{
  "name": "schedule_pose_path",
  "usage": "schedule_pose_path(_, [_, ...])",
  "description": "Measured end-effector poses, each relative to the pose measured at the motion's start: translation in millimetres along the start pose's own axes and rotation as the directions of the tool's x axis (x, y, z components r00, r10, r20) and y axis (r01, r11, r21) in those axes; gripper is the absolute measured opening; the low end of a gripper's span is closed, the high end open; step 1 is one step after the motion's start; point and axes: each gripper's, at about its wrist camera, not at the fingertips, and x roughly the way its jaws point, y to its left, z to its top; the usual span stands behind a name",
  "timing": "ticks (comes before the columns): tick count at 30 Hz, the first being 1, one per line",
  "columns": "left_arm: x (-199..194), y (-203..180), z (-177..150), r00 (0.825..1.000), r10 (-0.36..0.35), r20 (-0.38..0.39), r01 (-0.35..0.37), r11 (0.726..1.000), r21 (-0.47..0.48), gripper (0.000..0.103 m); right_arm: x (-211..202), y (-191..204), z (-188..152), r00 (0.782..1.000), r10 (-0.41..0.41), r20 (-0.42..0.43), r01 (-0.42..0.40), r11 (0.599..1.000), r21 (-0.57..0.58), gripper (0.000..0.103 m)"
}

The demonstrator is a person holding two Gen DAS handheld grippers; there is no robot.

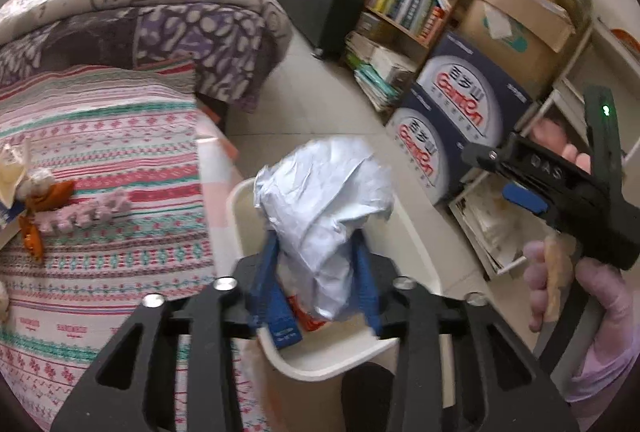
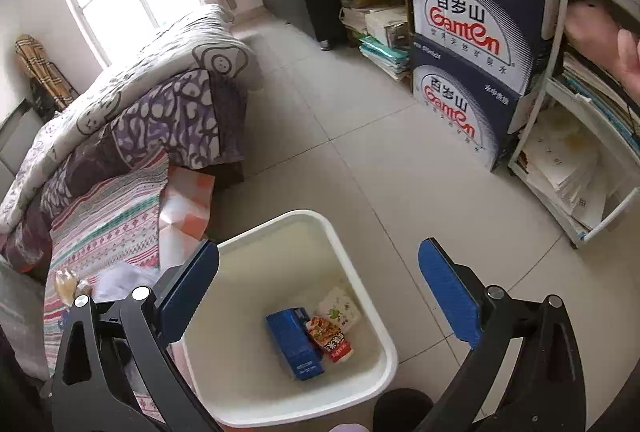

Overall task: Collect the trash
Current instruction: 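Open the left gripper over the bin to drop the white bag, then grasp the pink fuzzy strip on the bed with the left gripper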

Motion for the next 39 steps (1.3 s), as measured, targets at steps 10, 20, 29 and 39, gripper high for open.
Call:
schedule_pose_path(10, [-6.4,12.8,1.7,1.0,0.026,0.01,-0.026,0.999,-0.033,0.058,-7.4,25.8,-3.5,0.998,-0.049,0.051,0.054,0.993,-0.106,0.096])
schedule_pose_path(20, [-19.5,45.0,-3.3,0.982,0.186,0.014,-0.185,0.981,-0.051,0.075,-2.3,74.3,-16.6,0.999,-0.018,0.03,0.024,0.978,-0.207,0.096])
schedule_pose_path(29, [-37.7,124.7,-19.3,0.914,0.398,-0.075,-0.405,0.895,-0.185,0.081,7.4,130.6,-34.5,0.998,0.052,-0.034,-0.059,0.959,-0.276,0.096])
schedule_pose_path(39, [-73.6,218.7,-31.8,0.801,0.576,-0.166,-0.599,0.755,-0.267,0.081,16.4,181.9,-57.3,0.988,0.108,-0.108,-0.139,0.929,-0.342,0.096])
